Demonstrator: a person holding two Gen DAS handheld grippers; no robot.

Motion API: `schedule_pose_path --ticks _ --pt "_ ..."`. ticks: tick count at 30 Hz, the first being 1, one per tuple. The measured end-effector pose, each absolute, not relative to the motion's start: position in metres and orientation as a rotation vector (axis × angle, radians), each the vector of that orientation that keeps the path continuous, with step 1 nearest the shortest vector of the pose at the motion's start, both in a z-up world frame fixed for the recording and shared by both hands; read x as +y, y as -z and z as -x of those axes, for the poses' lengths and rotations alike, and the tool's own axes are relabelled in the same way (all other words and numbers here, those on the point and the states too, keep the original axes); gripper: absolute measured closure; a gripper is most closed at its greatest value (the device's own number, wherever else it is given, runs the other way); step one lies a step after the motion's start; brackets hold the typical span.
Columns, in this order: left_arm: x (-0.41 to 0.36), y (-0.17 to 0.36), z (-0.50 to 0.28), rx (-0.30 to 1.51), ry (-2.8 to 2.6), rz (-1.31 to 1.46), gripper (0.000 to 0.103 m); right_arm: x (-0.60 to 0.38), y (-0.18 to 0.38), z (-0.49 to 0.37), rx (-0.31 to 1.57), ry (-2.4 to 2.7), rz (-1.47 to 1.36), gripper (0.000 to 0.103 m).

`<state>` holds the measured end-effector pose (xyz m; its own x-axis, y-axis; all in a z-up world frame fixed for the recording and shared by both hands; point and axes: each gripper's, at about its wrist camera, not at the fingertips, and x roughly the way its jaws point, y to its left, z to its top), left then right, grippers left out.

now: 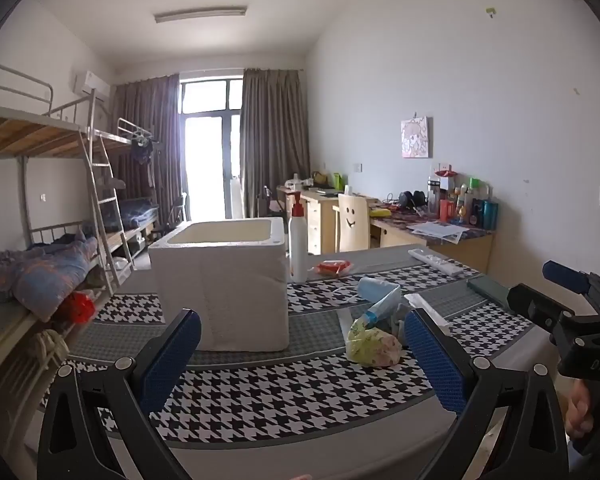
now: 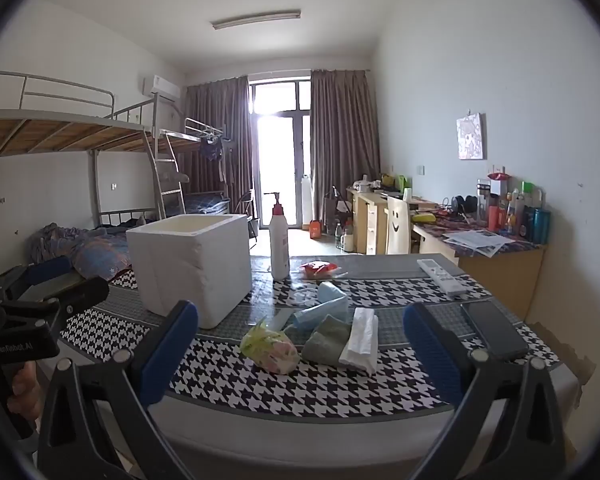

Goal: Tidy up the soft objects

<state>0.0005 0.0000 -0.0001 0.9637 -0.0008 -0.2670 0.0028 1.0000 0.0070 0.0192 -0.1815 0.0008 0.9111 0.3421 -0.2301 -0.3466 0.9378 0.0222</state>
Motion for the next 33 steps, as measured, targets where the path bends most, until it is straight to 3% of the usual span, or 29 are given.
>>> schedule_pose_path --ticks 33 --pt "0.003 -0.001 0.001 0.261 0.008 0.005 0.001 -0.182 -0.004 -0.019 0.219 -0.352 0.010 0.000"
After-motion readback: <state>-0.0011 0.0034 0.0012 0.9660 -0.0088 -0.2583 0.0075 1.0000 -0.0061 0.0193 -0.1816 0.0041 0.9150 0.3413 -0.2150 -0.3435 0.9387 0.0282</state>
